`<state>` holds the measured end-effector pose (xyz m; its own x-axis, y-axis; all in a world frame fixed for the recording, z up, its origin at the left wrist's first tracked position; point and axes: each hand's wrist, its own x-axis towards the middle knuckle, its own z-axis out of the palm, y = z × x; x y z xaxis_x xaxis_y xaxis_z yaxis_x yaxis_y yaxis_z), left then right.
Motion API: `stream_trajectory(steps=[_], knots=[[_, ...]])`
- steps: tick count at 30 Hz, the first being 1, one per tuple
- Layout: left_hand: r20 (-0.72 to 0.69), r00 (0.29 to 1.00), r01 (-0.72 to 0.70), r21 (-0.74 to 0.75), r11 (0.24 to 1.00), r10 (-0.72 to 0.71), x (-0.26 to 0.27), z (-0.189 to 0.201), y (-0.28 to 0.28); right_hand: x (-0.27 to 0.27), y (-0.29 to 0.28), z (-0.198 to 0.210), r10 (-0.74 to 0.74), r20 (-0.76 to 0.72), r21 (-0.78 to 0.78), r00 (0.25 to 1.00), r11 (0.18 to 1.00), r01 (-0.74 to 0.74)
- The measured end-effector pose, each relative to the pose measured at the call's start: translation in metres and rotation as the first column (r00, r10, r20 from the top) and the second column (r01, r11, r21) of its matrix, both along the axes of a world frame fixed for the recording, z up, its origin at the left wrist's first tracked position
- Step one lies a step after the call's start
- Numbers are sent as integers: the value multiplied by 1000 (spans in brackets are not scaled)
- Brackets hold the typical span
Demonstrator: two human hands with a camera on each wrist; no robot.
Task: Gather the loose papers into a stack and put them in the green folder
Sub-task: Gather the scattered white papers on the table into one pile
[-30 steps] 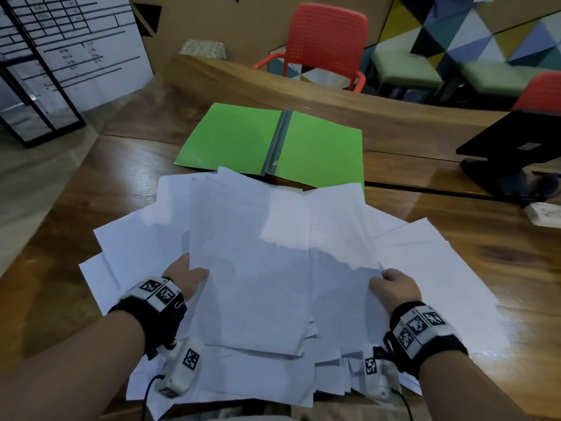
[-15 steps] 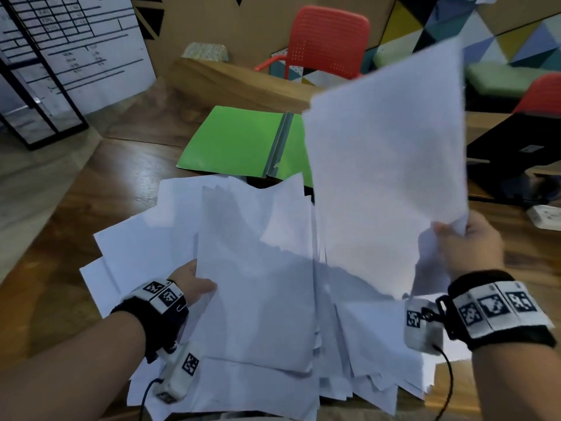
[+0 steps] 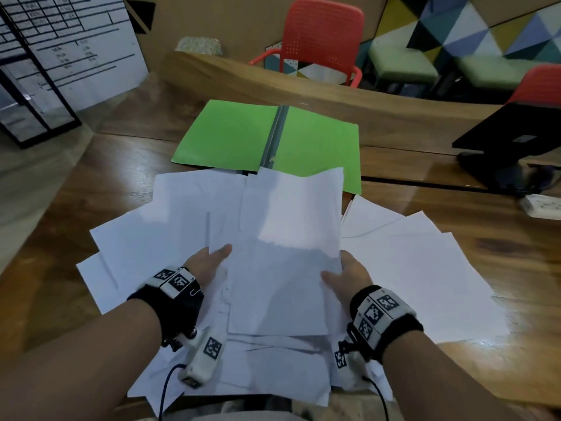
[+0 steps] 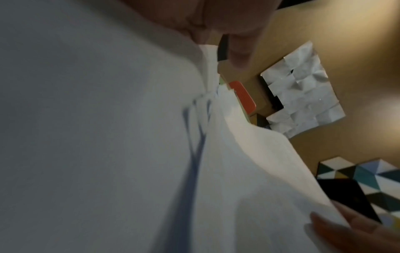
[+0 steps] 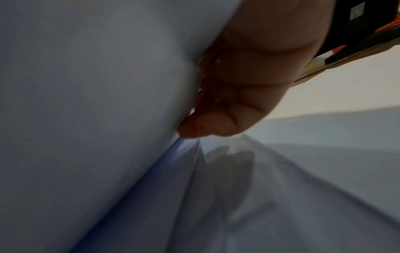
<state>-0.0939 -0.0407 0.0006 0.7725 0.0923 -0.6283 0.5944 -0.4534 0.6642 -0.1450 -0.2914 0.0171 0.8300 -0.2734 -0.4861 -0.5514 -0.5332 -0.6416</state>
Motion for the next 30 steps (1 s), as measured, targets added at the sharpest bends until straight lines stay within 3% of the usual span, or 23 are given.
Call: stream_trajectory(steps=[2, 4, 7, 9, 12, 16, 20, 24, 30], knots=[[28, 994, 109, 14, 994, -109, -4, 0, -3, -4, -12, -1, -3, -27, 37, 1000, 999, 4], [37, 994, 98, 1, 995, -98, -7, 0, -4, -7, -39, -2, -153, 1, -84, 988, 985, 153], [65, 998, 9, 58, 998, -13, -11, -5, -3, -22, -88, 3, -512, -42, -463, 858, 771, 438], [70, 998, -7, 51, 999, 4, -11, -8, 0, -33, -109, 0, -636, -92, -466, 766, 707, 532], [77, 997, -24, 44, 999, 20, -11, -8, 1, -35, -113, -14, -593, -163, -437, 789, 760, 481], [95, 995, -18, 42, 999, 14, -10, -10, 4, -19, -99, -19, -509, -120, -481, 852, 781, 399], [89, 996, -22, 30, 999, 19, -12, -11, 4, -23, -115, -18, -597, -171, -521, 784, 730, 442], [90, 996, 19, 28, 999, -21, -12, -13, 5, -20, -117, -13, -590, -200, -524, 782, 739, 423], [77, 995, 57, 50, 997, -61, -9, -17, 9, -6, -123, -10, -447, -203, -477, 871, 822, 310]])
